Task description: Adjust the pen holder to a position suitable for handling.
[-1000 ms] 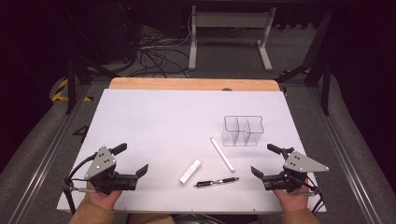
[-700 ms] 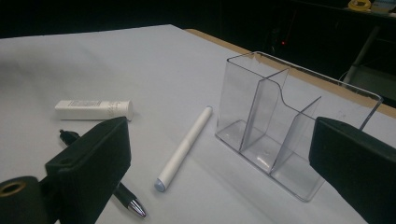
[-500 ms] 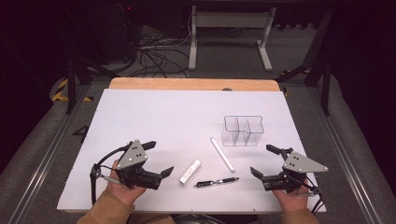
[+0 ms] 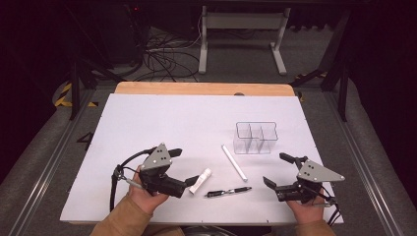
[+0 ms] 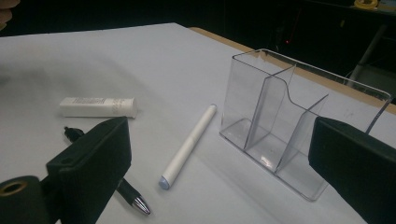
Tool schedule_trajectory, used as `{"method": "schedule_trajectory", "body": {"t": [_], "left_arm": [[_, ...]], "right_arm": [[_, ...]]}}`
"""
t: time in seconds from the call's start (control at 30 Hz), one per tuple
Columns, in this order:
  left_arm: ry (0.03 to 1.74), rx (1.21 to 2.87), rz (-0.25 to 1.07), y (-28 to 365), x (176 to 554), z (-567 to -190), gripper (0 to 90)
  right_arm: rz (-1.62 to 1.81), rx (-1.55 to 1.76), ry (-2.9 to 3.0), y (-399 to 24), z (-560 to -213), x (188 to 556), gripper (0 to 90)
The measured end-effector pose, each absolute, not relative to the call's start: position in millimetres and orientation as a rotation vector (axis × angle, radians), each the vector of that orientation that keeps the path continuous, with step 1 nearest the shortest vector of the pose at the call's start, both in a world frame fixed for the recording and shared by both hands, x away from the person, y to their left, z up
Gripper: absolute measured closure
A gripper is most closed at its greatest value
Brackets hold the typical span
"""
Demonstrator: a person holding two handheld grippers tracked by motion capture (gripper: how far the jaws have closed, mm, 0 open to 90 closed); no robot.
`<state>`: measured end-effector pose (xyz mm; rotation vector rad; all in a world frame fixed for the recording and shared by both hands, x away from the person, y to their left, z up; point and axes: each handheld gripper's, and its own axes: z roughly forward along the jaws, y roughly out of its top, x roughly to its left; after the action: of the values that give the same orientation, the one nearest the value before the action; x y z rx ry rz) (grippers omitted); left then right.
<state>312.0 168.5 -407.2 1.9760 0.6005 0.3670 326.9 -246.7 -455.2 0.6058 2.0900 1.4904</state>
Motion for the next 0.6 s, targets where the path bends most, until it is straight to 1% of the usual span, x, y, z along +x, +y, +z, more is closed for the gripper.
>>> {"method": "schedule_trajectory", "body": {"t": [0.03,0.23,0.27,0.3,0.33,0.4,0.43,0.6], "left_arm": [[0.604,1.969,0.335,166,312,-406,6.6],[0.594,1.999,0.270,156,313,-405,11.7],[0.587,2.008,0.262,154,313,-405,15.3],[0.577,2.024,0.244,151,313,-406,15.3],[0.563,2.055,0.222,145,315,-407,20.8],[0.541,2.085,0.209,139,317,-408,22.9],[0.541,2.085,0.209,139,317,-408,25.5],[0.484,2.177,0.207,117,321,-412,28.9]], "right_arm": [[1.491,0.607,2.090,-246,-455,327,6.2],[1.490,0.609,2.093,-245,-455,326,6.3],[1.491,0.605,2.097,-244,-456,327,6.3],[1.491,0.605,2.097,-244,-456,327,6.3],[1.490,0.603,2.100,-244,-456,327,6.3],[1.490,0.602,2.103,-244,-456,327,6.2],[1.490,0.602,2.103,-244,-456,327,6.2],[1.486,0.604,2.109,-243,-456,326,6.3]]}}
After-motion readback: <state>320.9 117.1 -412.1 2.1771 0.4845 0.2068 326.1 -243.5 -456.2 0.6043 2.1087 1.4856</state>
